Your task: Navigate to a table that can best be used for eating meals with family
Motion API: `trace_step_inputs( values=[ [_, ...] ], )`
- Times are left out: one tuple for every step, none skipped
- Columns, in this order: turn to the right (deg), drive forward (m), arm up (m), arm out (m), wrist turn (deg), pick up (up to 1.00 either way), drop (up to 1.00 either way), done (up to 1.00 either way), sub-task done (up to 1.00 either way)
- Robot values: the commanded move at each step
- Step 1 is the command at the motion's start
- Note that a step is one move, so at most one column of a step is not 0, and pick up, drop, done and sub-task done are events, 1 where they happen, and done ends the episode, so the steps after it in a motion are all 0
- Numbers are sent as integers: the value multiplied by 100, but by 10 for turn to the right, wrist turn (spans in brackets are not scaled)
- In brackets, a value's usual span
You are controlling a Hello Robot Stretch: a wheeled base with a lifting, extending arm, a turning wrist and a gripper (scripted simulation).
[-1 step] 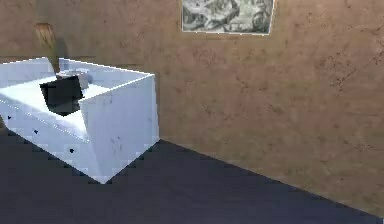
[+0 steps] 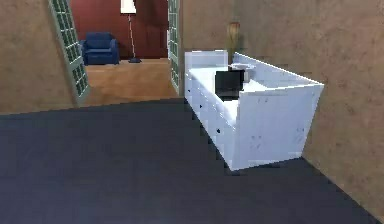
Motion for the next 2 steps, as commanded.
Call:
trace_step_inputs(
  values=[
    [-450,0,0,0,0,0,0,0,0],
    [-450,0,0,0,0,0,0,0,0]
  ],
)
